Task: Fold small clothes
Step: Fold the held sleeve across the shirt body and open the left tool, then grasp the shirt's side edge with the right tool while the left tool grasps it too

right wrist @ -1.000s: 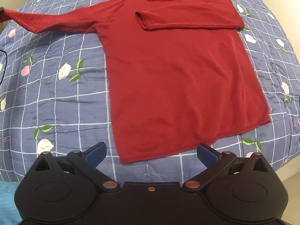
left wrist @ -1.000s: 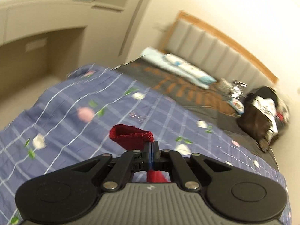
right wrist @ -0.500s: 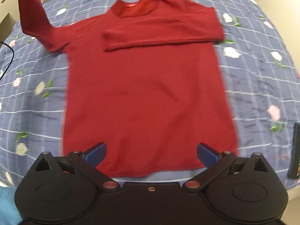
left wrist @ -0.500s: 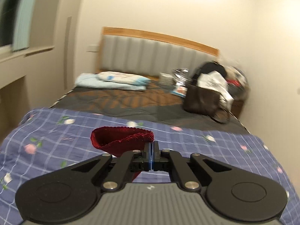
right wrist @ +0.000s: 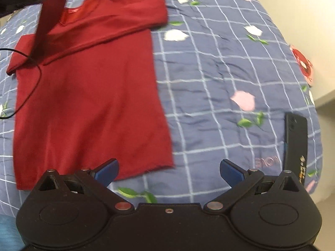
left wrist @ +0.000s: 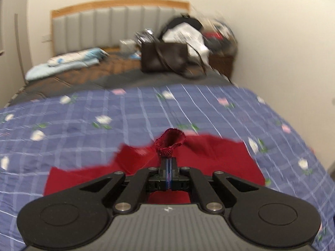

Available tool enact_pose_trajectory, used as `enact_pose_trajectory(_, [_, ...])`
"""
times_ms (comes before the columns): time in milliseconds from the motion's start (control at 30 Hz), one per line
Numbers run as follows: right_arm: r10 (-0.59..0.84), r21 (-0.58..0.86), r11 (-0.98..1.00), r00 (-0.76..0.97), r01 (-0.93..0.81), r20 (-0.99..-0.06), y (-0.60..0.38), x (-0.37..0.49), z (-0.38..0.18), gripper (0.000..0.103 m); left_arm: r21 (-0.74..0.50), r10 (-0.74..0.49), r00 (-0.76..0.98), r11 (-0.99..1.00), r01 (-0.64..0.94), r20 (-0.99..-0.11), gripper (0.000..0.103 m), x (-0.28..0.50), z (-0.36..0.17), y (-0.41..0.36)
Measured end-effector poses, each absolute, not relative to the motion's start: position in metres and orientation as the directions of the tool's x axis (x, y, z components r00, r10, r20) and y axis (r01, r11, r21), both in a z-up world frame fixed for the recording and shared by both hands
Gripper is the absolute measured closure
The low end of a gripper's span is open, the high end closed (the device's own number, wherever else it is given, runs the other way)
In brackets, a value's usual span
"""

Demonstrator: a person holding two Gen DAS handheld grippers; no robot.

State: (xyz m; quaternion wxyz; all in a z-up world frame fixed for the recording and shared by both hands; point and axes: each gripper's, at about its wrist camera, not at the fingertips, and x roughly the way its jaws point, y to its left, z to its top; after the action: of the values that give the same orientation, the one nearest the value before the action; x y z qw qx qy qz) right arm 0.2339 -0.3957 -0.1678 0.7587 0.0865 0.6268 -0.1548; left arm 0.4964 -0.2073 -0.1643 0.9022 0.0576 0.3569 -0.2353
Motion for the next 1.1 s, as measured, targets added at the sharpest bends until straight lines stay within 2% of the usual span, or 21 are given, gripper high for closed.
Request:
enact_pose_trajectory(133, [-0.119,-0.060,0.933,0.146,0.355,-0.982,-0.404,0.223,-0.173,0.001,-0.050,-0.378,0.584,0.865,0.499,-0.718,0.103,0.477,-0.193,-0.230])
enact_pose_trajectory(333, [-0.094,-0.037,0.939,0.151,0.342,-0.984,-0.405,0.222,-0.178,0.001,-0.056,-0.355,0.515,0.860,0.507,-0.780,0.103,0.469,-0.208,-0.238])
enact_pose_trajectory(400, [-0.085,-0.029,0.941,0.154,0.337,-0.984,-0.404,0.224,-0.179,0.001,-0.058,-0.345,0.496,0.861,0.505,-0.797,0.099,0.469,-0.208,-0.237])
enact_pose_trajectory(433, [-0.080,-0.024,0.942,0.156,0.335,-0.985,-0.404,0.225,-0.179,0.001,-0.062,-0.340,0.488,0.864,0.500,-0.804,0.095,0.468,-0.208,-0.236])
enact_pose_trajectory(467, [-0.076,-0.019,0.942,0.158,0.334,-0.984,-0.404,0.225,-0.180,0.001,-0.068,-0.337,0.479,0.867,0.494,-0.811,0.088,0.471,-0.207,-0.235])
enact_pose_trajectory(500, [-0.072,-0.014,0.943,0.161,0.332,-0.984,-0.404,0.227,-0.180,0.001,-0.075,-0.331,0.468,0.871,0.485,-0.819,0.074,0.470,-0.207,-0.232])
enact_pose_trajectory(567, [-0.064,-0.006,0.945,0.166,0.328,-0.984,-0.404,0.229,-0.180,0.001,-0.077,-0.316,0.467,0.884,0.462,-0.826,0.056,0.465,-0.204,-0.226])
enact_pose_trajectory(633, [-0.058,0.001,0.947,0.174,0.320,-0.983,-0.404,0.232,-0.181,0.001,-0.080,-0.305,0.469,0.894,0.441,-0.829,0.051,0.460,-0.201,-0.218])
enact_pose_trajectory(800, [-0.032,0.033,0.944,0.190,0.328,-0.981,-0.413,0.241,-0.191,0.001,-0.046,-0.197,0.484,0.951,0.305,-0.852,0.012,0.439,-0.196,-0.181])
enact_pose_trajectory(967, [0.070,0.152,0.914,0.222,0.377,-0.973,-0.426,0.245,-0.206,0.003,0.017,-0.032,0.407,0.993,0.114,-0.913,0.008,0.408,-0.213,-0.112])
enact_pose_trajectory(1100, [0.137,0.222,0.887,0.228,0.405,-0.964,-0.430,0.248,-0.220,0.017,0.032,0.036,0.297,0.999,-0.018,-0.954,0.007,0.380,-0.236,-0.056])
